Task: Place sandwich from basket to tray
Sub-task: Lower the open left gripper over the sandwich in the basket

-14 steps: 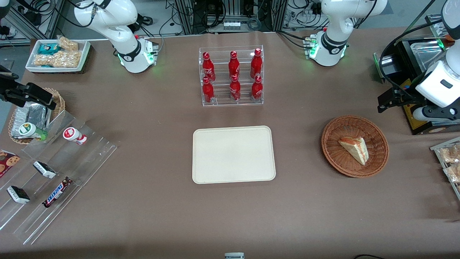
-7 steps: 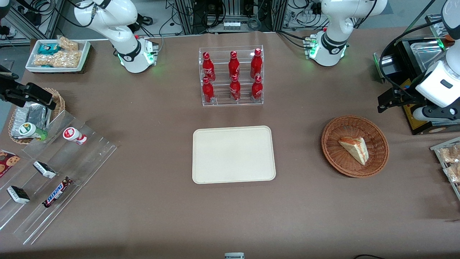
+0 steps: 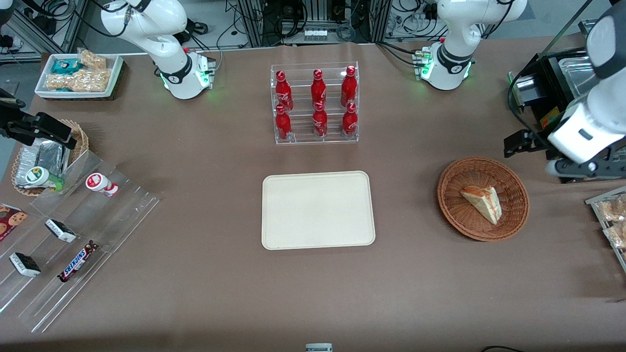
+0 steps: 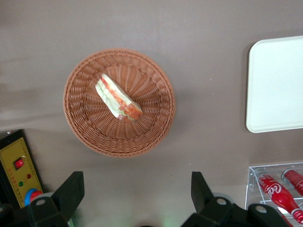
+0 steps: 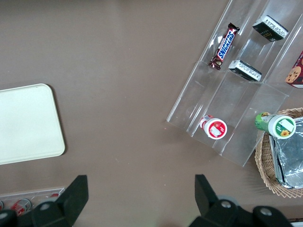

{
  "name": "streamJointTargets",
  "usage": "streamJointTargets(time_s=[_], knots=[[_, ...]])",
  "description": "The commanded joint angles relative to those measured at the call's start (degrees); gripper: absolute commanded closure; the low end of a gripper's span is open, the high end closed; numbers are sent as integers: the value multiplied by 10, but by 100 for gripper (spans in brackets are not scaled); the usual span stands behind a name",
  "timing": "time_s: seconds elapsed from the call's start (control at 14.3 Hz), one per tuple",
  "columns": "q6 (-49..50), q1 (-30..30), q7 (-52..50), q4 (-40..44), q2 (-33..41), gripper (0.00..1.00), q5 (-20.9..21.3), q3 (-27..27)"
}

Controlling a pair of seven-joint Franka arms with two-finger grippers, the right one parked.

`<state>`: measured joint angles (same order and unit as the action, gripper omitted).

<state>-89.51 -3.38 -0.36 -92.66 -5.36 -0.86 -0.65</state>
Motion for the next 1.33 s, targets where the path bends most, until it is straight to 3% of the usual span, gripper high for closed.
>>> streamJointTargets(time_s=[0.0, 0.21, 0.56, 0.91, 1.26], knots=[[-20, -3, -2, -9, -40, 0, 3, 5], [-86, -2, -25, -67, -56, 0, 21, 6], [-294, 0, -122, -233, -48, 0, 24, 6], [-338, 17, -251, -257, -55, 0, 24, 8], [-396, 17, -487, -266, -99, 0, 24, 15]])
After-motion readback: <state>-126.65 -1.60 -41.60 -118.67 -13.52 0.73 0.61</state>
